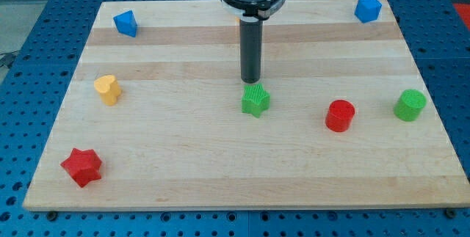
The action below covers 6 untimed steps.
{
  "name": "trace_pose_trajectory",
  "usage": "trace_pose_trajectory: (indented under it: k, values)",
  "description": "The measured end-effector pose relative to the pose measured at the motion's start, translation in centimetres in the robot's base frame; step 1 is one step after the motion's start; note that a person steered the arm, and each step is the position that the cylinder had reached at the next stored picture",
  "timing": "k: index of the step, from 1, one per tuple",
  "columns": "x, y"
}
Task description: Push green star to the bottom center of the board
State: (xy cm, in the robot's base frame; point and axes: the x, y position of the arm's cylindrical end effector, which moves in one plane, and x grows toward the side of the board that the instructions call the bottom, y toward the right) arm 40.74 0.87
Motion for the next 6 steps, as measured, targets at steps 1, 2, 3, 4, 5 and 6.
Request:
trace_pose_trajectory:
  k: [1,2,3,4,5,6]
  values:
    - [-0.7,0.4]
    - [-1.6,0.6]
    - [1.9,0.3]
    - [6.1,-0.5]
    - [8.9,-1.9]
    - [11.2,-3.2]
